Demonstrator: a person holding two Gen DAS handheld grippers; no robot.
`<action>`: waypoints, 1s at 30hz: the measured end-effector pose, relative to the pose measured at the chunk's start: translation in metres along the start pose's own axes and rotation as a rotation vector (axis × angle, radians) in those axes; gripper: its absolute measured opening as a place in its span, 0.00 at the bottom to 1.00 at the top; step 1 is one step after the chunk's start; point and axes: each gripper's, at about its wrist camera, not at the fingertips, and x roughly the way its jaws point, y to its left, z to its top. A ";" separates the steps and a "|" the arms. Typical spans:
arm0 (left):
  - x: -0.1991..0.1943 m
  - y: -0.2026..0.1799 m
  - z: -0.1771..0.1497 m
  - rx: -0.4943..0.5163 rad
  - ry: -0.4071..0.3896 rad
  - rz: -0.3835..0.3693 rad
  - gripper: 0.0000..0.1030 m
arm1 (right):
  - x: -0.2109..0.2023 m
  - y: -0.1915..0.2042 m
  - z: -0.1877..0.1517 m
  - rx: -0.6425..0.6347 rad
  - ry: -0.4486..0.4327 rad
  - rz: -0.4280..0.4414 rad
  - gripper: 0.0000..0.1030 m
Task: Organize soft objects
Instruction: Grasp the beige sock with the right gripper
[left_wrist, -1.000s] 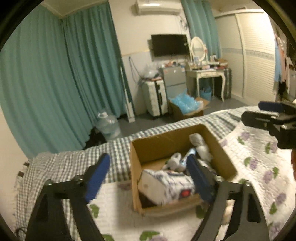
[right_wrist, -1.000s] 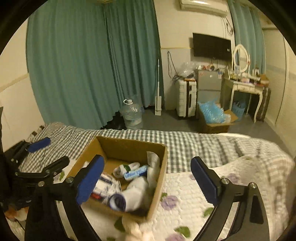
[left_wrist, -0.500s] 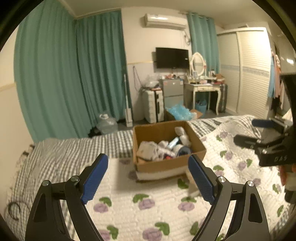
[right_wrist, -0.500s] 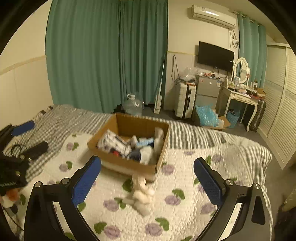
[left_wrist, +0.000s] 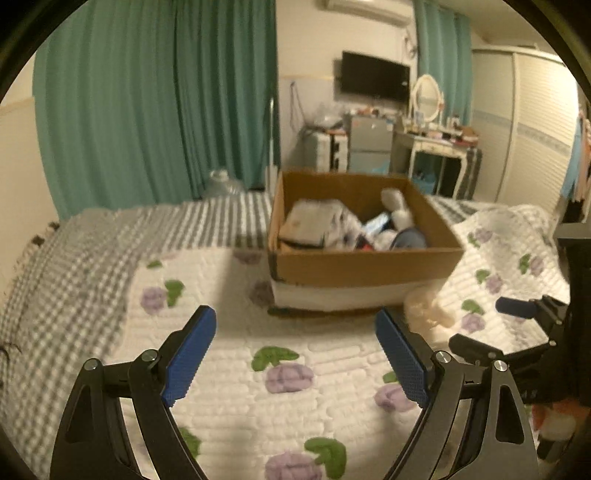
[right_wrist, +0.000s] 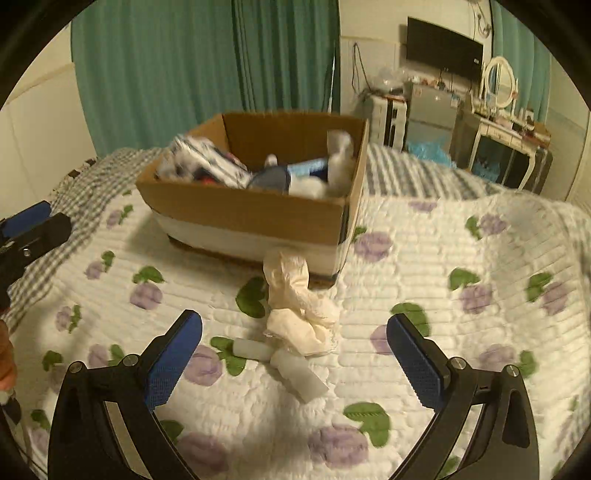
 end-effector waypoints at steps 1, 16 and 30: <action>0.013 -0.001 -0.004 -0.009 0.020 0.005 0.87 | 0.007 0.000 -0.001 0.001 0.009 0.000 0.98; 0.084 -0.011 -0.054 -0.002 0.164 -0.025 0.87 | 0.079 -0.008 -0.001 0.011 0.127 -0.002 0.34; 0.053 -0.062 -0.056 0.016 0.187 -0.113 0.87 | -0.005 -0.036 -0.006 0.041 -0.052 -0.067 0.24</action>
